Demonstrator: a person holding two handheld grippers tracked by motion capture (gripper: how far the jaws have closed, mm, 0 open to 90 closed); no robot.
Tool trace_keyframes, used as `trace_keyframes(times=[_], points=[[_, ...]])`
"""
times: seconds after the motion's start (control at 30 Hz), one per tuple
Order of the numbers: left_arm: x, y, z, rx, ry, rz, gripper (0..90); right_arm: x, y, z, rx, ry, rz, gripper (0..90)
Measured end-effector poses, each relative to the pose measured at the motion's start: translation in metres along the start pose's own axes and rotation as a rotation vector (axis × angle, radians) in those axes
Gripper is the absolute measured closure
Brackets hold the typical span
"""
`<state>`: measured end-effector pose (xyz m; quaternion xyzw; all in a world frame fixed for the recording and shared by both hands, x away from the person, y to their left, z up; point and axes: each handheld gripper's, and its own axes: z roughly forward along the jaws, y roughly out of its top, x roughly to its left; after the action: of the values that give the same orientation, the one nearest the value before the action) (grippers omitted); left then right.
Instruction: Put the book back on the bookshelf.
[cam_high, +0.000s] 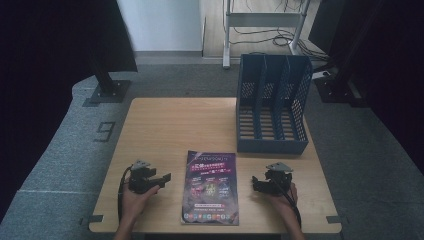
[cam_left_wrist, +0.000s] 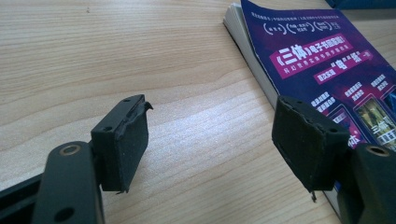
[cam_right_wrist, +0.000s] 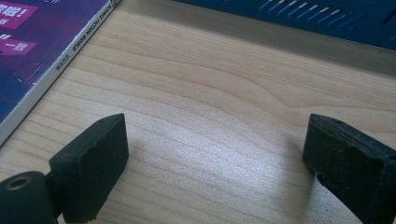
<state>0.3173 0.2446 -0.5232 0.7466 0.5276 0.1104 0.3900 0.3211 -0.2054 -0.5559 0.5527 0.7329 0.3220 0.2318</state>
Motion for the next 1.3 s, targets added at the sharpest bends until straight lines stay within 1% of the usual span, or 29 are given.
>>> trace_keyframes(times=[0.07, 0.1, 0.17, 0.27, 0.5, 0.67, 0.77, 0.83, 0.87, 0.9, 0.93, 1.0, 1.07, 1.1, 1.13, 1.17, 1.2, 1.23, 1.3], points=[[0.0, 0.0, 0.0, 0.0, -0.001, 0.001, 27.0, 0.0, 0.0, 0.0, 0.0, 0.0, 0.0, 6.3], [0.0, 0.001, -0.001, -0.01, -0.012, -0.004, 27.0, 0.0, 0.0, 0.0, 0.0, 0.0, 0.0, 6.3], [0.001, 0.001, -0.003, -0.021, -0.014, -0.008, 27.1, 0.0, 0.0, 0.0, 0.0, 0.0, 0.0, 6.2], [0.003, 0.001, -0.003, -0.024, -0.01, -0.011, 27.1, 0.0, 0.0, 0.0, -0.002, -0.002, 0.0, 7.5], [0.002, 0.001, -0.004, -0.031, -0.018, -0.019, 27.1, -0.001, 0.0, -0.001, -0.009, -0.004, 0.006, 10.7], [0.001, 0.002, -0.002, -0.025, -0.014, -0.013, 27.1, 0.0, 0.0, -0.002, -0.015, 0.001, 0.004, 13.8], [0.0, 0.001, 0.002, -0.023, -0.019, -0.012, 27.1, 0.002, 0.002, -0.002, -0.022, 0.036, 0.013, 14.4], [-0.001, 0.0, 0.004, -0.018, -0.018, -0.013, 27.2, 0.003, 0.003, -0.003, -0.029, 0.044, 0.013, 14.5], [-0.001, -0.001, 0.007, -0.004, -0.011, -0.011, 28.5, 0.007, 0.005, -0.005, -0.043, 0.052, 0.005, 14.6], [-0.001, -0.001, 0.007, -0.004, -0.011, -0.011, 28.8, 0.007, 0.005, -0.005, -0.043, 0.052, 0.005, 14.6], [-0.003, -0.001, 0.008, -0.002, -0.011, -0.009, 28.8, 0.011, 0.006, -0.006, -0.051, 0.062, -0.005, 14.6], [-0.004, -0.001, 0.008, -0.008, -0.014, -0.006, 28.9, 0.013, 0.007, -0.006, -0.052, 0.069, -0.004, 14.6], [-0.007, 0.0, 0.009, -0.018, -0.034, -0.011, 28.9, 0.018, 0.009, -0.006, -0.054, 0.089, -0.017, 14.6], [-0.007, 0.0, 0.009, -0.018, -0.034, -0.011, 28.9, 0.018, 0.009, -0.006, -0.054, 0.089, -0.017, 14.6], [-0.009, 0.0, 0.01, -0.018, -0.05, -0.015, 28.9, 0.02, 0.009, -0.005, -0.054, 0.096, -0.02, 14.7], [-0.012, 0.0, 0.013, -0.014, -0.065, -0.012, 28.9, 0.023, 0.011, -0.004, -0.053, 0.115, -0.03, 14.7], [-0.012, 0.0, 0.013, -0.014, -0.065, -0.012, 28.9, 0.023, 0.011, -0.004, -0.053, 0.115, -0.03, 14.7], [-0.016, 0.001, 0.017, -0.01, -0.071, 0.001, 28.9, 0.026, 0.013, -0.002, -0.054, 0.131, -0.032, 14.8], [-0.018, 0.001, 0.018, -0.012, -0.076, 0.002, 28.9, 0.029, 0.014, -0.001, -0.059, 0.143, -0.028, 15.3]])
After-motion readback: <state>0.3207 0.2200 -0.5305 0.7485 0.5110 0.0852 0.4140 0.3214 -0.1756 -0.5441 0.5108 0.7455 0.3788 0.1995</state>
